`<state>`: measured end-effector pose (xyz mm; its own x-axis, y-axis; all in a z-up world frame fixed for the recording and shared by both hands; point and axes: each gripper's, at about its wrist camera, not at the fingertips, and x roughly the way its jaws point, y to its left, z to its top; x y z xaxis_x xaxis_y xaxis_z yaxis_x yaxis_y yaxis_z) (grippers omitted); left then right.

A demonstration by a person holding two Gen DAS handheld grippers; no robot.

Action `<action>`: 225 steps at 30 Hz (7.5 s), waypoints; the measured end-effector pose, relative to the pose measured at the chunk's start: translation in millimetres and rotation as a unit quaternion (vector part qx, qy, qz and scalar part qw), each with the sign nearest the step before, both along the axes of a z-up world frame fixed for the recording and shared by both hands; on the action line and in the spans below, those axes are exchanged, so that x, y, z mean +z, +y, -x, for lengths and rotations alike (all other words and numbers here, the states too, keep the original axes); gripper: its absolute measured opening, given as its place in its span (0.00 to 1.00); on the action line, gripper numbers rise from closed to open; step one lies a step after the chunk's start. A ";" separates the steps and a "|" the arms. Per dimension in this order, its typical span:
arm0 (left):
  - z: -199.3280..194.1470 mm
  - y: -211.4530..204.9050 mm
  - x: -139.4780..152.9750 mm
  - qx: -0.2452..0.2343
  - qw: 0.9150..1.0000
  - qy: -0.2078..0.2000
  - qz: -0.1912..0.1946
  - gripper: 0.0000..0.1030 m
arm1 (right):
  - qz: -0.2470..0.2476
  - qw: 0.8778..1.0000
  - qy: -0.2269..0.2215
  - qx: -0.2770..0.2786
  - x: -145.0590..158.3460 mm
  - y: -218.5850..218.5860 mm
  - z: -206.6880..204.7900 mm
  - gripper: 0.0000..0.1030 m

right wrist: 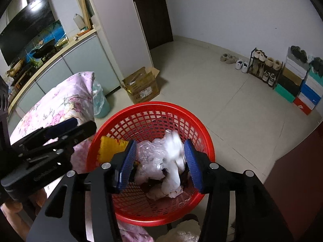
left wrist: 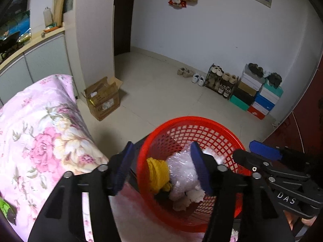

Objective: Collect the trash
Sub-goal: 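Open both tools to drop the mesh pad and tissue into the basket, then move both tools back over the brown cloth and green packet, then grasp the brown cloth with the left tool while the right tool grasps the green packet, then lift the brown cloth and green packet and carry both over the red basket, then open both tools to drop the cloth and packet into the basket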

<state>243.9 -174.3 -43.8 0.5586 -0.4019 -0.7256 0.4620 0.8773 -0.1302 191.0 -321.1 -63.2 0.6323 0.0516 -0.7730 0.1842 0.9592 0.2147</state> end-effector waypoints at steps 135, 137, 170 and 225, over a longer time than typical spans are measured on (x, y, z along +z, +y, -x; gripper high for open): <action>148.3 385.8 94.5 0.391 0.904 -0.161 -0.068 0.52 | 0.016 0.948 -0.121 0.294 81.5 329.4 -5.6 0.43; 152.9 380.9 102.4 0.392 0.900 -0.173 -0.072 0.52 | 0.012 0.946 -0.133 0.295 92.1 324.9 1.2 0.43; 178.3 274.1 166.0 0.298 0.917 -0.264 -0.028 0.52 | 0.021 0.947 -0.241 0.211 171.2 210.9 66.4 0.43; 21.4 -19.8 7.7 -0.046 0.997 -0.048 -0.027 0.54 | 0.069 0.997 -0.043 -0.011 27.8 -8.6 16.7 0.43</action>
<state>222.5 -194.1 -36.1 0.5887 -0.4170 -0.6925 0.5497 0.8346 -0.0352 174.3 -329.7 -35.4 0.6963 -0.0656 -0.7147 0.1912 0.9768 0.0966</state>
